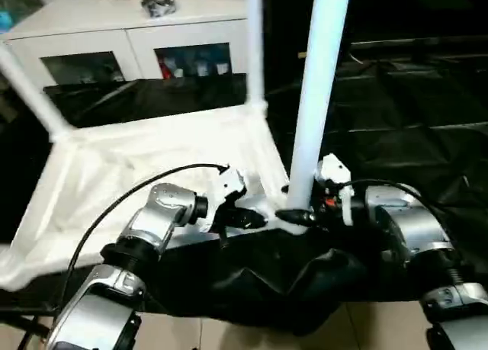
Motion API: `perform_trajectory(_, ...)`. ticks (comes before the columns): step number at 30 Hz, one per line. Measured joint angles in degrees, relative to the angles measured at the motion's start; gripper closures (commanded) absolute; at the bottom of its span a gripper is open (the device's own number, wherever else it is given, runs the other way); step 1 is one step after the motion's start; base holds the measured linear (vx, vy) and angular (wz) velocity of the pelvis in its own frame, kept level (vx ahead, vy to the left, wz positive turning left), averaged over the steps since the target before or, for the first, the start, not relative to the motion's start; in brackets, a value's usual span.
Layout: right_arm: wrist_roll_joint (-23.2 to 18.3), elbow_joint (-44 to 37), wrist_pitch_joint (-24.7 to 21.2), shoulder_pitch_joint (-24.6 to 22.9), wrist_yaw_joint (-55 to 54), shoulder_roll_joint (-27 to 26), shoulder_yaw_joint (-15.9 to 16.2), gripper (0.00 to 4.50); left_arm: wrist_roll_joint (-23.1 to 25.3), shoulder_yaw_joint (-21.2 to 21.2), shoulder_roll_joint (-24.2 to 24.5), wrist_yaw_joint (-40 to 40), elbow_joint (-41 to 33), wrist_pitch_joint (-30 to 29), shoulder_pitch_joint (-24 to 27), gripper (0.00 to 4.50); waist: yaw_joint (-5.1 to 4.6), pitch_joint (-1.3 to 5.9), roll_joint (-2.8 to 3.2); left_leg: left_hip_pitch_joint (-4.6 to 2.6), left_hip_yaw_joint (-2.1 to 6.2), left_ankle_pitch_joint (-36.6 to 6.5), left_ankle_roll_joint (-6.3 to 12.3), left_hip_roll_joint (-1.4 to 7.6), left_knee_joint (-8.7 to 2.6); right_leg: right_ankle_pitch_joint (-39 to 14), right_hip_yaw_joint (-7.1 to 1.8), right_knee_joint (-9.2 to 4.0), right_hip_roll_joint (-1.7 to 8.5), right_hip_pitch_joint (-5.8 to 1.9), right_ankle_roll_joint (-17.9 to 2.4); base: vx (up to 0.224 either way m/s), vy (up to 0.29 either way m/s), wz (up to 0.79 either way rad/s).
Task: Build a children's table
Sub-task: Rotate leg to tighten
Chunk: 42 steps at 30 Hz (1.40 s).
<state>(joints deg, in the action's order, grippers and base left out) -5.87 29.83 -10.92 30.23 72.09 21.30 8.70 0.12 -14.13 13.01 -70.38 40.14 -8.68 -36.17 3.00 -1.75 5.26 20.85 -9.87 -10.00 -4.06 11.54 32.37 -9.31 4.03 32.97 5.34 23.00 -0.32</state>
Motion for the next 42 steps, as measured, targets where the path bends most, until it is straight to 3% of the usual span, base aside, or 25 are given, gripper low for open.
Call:
perform_trajectory(6, -0.4, -0.8, -0.8, -0.6, 1.5, 0.4, 0.3, 1.95, -0.3, -0.5, 0.6, -2.0, 0.0, 0.1, 0.0, 4.5, 0.35, 0.02, 0.04, 0.0, -0.01, 0.0, 0.0, 0.01, -0.03, 0.0, -0.01, 0.0, 0.0, 0.01, 0.0, 0.0, 0.0, 0.0)
perform_trajectory(15, -0.2, -1.9, -1.1, -1.2, -1.5, -1.1, -0.5, 2.36, -0.4, -0.4, 1.0, -2.3, -0.1, -0.3, 0.0, 4.5, 0.36, 0.05, 0.02, -0.02, 0.0, 0.0, -0.01, 0.05, -0.02, 0.0, 0.01, 0.03, -0.02, 0.0, 0.0, 0.0, 0.0, 0.0)
perform_trajectory(22, 3.0, 6.4, 2.4, 1.7, -27.4, -11.5, -5.5, 2.46, 0.8, 3.2, -2.1, 12.2, 1.0, -2.5, -0.2, 4.5, -2.64, 0.01, -0.03, -0.69, 0.01, 0.0, -0.04, -0.02, 0.07, -0.1, -0.04, 0.02, -0.02, -0.16, 0.2, 0.0, 0.0, 0.0)
perform_trajectory(27, 5.0, 12.6, 4.0, 5.6, -45.9, -17.2, -7.9, 2.48, 0.8, 6.2, -7.0, 22.9, 1.7, -4.4, -0.5, 4.5, -4.15, 0.0, -0.01, -0.62, 0.15, 0.0, -0.04, -0.2, 0.09, -0.1, -0.09, -0.03, 0.02, -0.13, 0.2, 0.0, 0.0, 0.0)
perform_trajectory(30, 4.8, 13.7, 4.6, 6.3, -46.4, -17.6, -9.4, 1.8, 0.7, 6.5, -8.1, 24.4, 1.1, -5.1, -0.5, 4.5, -4.16, 0.01, -0.01, -0.44, 0.2, 0.0, -0.03, -0.22, 0.05, -0.1, -0.08, -0.05, 0.04, -0.1, 0.2, 0.0, 0.0, 0.0)
perform_trajectory(36, 3.7, 14.2, 5.9, 6.4, -42.4, -17.3, -10.2, 1.33, 0.6, 6.2, -7.2, 22.2, 0.8, -4.6, -0.4, 4.5, -4.17, 0.01, 0.0, 0.04, 0.19, 0.0, -0.03, -0.15, -0.1, 0.0, -0.01, -0.05, -0.01, 0.12, 0.1, 0.0, 0.0, 0.0)
perform_trajectory(42, 4.5, 15.9, 8.8, 6.4, -32.8, -14.0, -6.5, 1.33, 0.1, 4.2, -3.8, 15.0, -1.2, -3.9, 0.6, 4.5, -3.79, -0.02, 0.05, 0.14, 0.14, 0.0, -0.03, -0.04, -0.17, 0.0, 0.14, -0.04, -0.06, 0.17, 0.0, 0.0, 0.0, 0.0)
